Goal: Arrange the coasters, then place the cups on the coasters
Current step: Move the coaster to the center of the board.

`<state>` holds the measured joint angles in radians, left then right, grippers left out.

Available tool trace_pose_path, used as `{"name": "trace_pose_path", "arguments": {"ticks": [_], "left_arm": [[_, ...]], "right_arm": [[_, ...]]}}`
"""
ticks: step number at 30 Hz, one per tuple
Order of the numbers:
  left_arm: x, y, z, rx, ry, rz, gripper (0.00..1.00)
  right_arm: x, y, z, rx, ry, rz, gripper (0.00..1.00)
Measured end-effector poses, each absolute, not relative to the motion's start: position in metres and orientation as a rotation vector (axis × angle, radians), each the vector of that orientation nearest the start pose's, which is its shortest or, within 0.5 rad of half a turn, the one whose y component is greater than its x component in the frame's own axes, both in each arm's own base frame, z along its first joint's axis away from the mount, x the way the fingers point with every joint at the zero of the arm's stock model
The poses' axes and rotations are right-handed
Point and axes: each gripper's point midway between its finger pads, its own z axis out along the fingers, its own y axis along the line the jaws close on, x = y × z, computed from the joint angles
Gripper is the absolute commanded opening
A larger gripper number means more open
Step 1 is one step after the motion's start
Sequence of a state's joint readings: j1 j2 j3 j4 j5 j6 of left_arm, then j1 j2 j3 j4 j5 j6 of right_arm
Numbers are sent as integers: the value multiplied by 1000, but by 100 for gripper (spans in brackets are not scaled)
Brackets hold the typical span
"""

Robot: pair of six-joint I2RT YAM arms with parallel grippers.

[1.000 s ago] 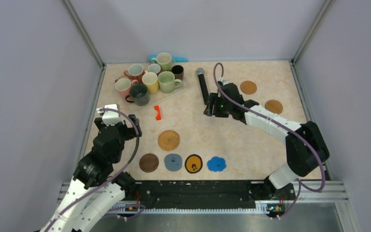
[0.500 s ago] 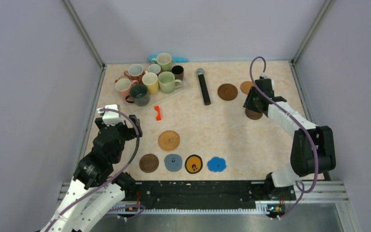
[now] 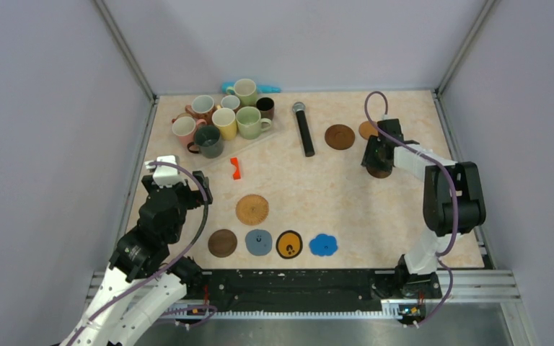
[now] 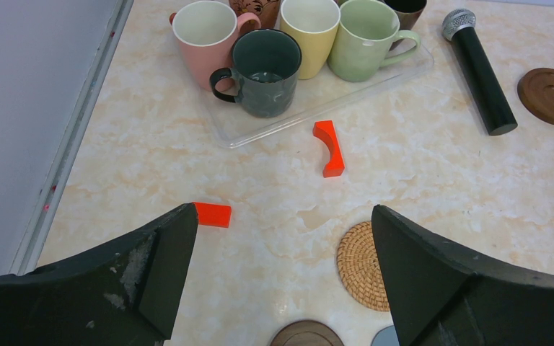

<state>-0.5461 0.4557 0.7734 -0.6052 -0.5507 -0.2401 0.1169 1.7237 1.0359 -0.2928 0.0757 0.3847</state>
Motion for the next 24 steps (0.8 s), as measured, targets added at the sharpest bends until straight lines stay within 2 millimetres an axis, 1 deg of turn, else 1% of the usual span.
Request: {"name": "trace_pose_path", "arguments": {"ticks": [3, 9, 15, 20, 24], "left_arm": [[218, -35, 259, -100, 1813, -44, 95], [219, -35, 258, -99, 1815, -43, 95], [219, -35, 258, -98, 1816, -43, 96], [219, -35, 258, -98, 1816, -43, 96], [219, -35, 258, -98, 1815, -43, 96]], "right_arm": [[399, 48, 34, 353, 2517, 104, 49], [399, 51, 35, 311, 2522, 132, 48], [398, 63, 35, 269, 2530, 218, 47], [399, 72, 35, 237, 2501, 293, 46], [393, 80, 36, 218, 2482, 373, 45]]}}
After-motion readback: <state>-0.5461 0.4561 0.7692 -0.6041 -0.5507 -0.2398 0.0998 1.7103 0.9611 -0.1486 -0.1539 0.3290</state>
